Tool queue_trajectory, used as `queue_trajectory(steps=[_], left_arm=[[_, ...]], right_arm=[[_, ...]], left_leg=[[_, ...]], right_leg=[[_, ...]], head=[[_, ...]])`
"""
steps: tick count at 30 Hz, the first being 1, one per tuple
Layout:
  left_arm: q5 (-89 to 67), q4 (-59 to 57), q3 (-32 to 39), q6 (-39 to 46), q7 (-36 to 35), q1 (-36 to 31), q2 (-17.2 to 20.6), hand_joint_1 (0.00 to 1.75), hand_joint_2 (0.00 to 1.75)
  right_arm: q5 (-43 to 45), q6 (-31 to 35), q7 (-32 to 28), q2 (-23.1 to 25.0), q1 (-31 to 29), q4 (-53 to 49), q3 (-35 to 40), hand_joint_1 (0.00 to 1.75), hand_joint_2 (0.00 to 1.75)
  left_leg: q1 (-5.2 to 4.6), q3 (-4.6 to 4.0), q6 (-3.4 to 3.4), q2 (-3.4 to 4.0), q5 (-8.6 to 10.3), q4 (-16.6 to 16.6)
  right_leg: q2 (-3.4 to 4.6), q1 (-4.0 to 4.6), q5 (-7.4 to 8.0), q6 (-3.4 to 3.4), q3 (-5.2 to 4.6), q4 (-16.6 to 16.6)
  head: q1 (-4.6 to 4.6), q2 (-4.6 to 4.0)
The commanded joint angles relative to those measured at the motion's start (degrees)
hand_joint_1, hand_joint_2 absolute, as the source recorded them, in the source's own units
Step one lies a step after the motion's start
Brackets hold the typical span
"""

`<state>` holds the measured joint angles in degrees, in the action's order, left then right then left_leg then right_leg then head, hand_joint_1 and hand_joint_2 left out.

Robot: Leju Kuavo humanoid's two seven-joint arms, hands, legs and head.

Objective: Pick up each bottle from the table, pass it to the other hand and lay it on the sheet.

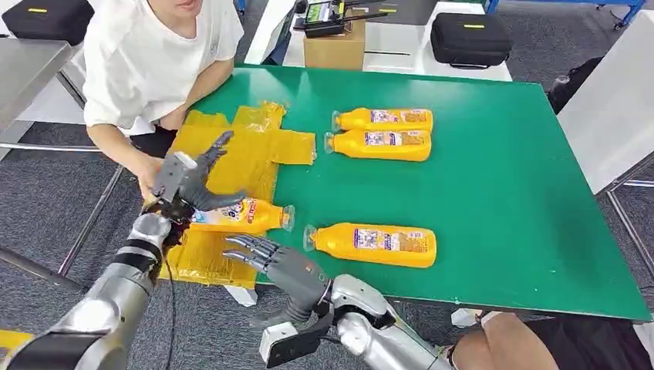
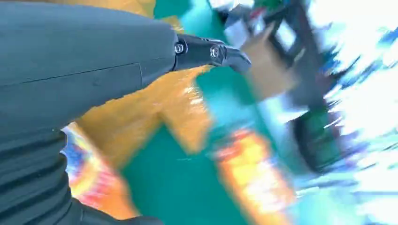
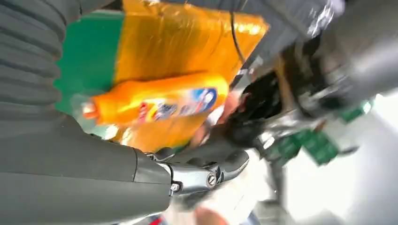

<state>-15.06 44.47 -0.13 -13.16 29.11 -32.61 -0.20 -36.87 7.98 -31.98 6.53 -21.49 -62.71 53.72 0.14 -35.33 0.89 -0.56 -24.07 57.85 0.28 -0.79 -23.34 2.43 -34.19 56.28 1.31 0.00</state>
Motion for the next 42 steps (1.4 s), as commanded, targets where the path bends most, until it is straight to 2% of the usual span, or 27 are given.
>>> queue_trajectory(steps=[1,5,6,9,11,14,17,21,24,27,30,32,37,42], left_arm=[[19.37,30.95,5.64,3.84,-0.25,14.64,-5.03,0.00,1.75],[21.45,37.85,5.25,5.81,1.62,18.62,-5.95,0.00,1.75],[22.91,39.98,5.71,5.99,1.93,19.92,-6.47,0.00,1.75],[26.39,43.21,6.99,6.05,2.05,21.76,-7.37,0.00,1.75],[26.55,43.57,7.02,5.95,1.93,22.01,-7.24,0.00,1.75],[28.13,45.26,7.56,6.85,1.99,23.49,-7.75,0.00,1.75],[28.89,48.32,6.60,7.11,1.38,26.74,-8.39,0.00,1.75],[26.65,51.49,2.97,9.25,2.37,30.38,-8.76,0.00,1.75],[26.64,51.50,2.68,9.22,2.39,30.56,-8.88,0.00,1.75],[26.73,51.25,2.63,9.42,2.33,30.29,-8.67,0.00,1.75],[26.76,52.37,1.34,9.47,2.38,31.69,-8.89,0.00,1.75],[26.78,52.58,0.47,9.46,2.39,32.19,-8.76,0.00,1.75],[27.70,50.36,-1.36,8.98,1.25,31.12,-8.03,0.00,1.75],[27.39,47.87,-1.69,10.14,1.47,29.23,-7.43,0.00,1.75]], right_arm=[[0.57,7.16,-0.83,-3.40,10.38,-8.02,-12.96,0.00,1.75],[-1.93,11.14,-1.16,-4.72,14.79,-9.00,-18.10,0.00,1.75],[-5.14,14.11,0.92,-5.56,15.65,-8.81,-19.51,0.00,1.75],[-11.02,17.44,4.53,-7.94,15.89,-8.11,-21.88,0.00,1.75],[-10.56,17.37,4.26,-8.59,15.81,-8.09,-22.58,0.00,1.75],[-15.59,18.35,9.18,-9.31,15.54,-6.73,-25.89,0.00,1.75],[-15.21,18.21,11.69,-10.06,12.57,-1.33,-31.72,0.00,1.75],[-18.20,18.97,12.75,-10.27,4.12,12.29,-36.81,0.00,1.75],[-18.21,18.83,12.65,-10.43,3.63,12.81,-37.00,0.00,1.75],[-19.00,19.52,12.58,-9.96,3.67,13.40,-36.68,0.00,1.75],[-18.43,17.64,13.38,-9.65,0.41,18.00,-37.49,0.00,1.75],[-19.36,17.28,13.89,-9.46,-2.42,21.93,-37.22,0.00,1.75],[-17.62,13.74,12.81,-8.05,-9.01,30.39,-37.48,0.00,1.75],[-15.75,9.04,9.91,-6.70,-11.25,35.03,-36.79,0.00,1.75]], left_leg=[[0.00,0.08,0.00,0.03,-0.07,-0.06],[0.03,0.24,-0.02,0.00,-0.20,-0.06],[0.02,0.15,-0.02,0.02,-0.15,-0.03],[0.02,0.04,0.01,-0.08,-0.11,-0.02],[0.02,0.15,0.02,-0.01,-0.18,-0.01],[0.00,0.12,0.01,0.08,-0.14,-0.03],[-0.01,0.12,0.00,0.06,-0.13,-0.04],[-0.02,0.19,0.02,0.13,-0.16,-0.05],[-0.02,0.19,0.01,0.20,-0.14,-0.06],[0.00,0.06,0.01,-0.04,-0.08,-0.03],[-0.01,0.23,-0.02,0.12,-0.17,-0.03],[-0.04,0.06,0.02,0.10,-0.08,-0.04],[-0.03,0.02,0.03,0.13,-0.07,-0.01],[-0.03,0.13,0.02,0.07,-0.05,-0.04]], right_leg=[[-0.02,0.01,-0.05,-0.03,0.09,-0.10],[-0.10,0.05,-0.15,-0.08,0.27,-0.13],[-0.08,0.05,-0.11,-0.07,0.16,-0.10],[-0.13,0.04,-0.09,-0.04,0.07,-0.10],[-0.07,0.05,-0.13,-0.04,0.19,-0.11],[-0.03,0.02,-0.09,-0.05,0.13,-0.10],[-0.02,0.02,-0.07,-0.05,0.13,-0.10],[0.05,0.01,-0.06,-0.03,0.22,-0.14],[0.10,0.02,-0.02,-0.03,0.19,-0.13],[-0.06,0.03,-0.02,-0.03,0.11,-0.11],[0.05,0.04,-0.07,-0.08,0.23,-0.10],[0.04,0.00,0.00,-0.01,0.04,-0.08],[0.07,0.00,0.02,0.00,0.01,-0.04],[0.00,0.01,0.00,-0.05,0.14,-0.07]], head=[[0.02,0.00],[0.02,0.00],[0.00,0.00],[0.02,0.00],[0.02,0.00],[0.00,0.00],[0.02,0.00],[0.02,0.00],[0.02,0.00],[0.00,0.00],[0.02,0.00],[0.04,0.00],[0.00,0.00],[0.00,0.00]])
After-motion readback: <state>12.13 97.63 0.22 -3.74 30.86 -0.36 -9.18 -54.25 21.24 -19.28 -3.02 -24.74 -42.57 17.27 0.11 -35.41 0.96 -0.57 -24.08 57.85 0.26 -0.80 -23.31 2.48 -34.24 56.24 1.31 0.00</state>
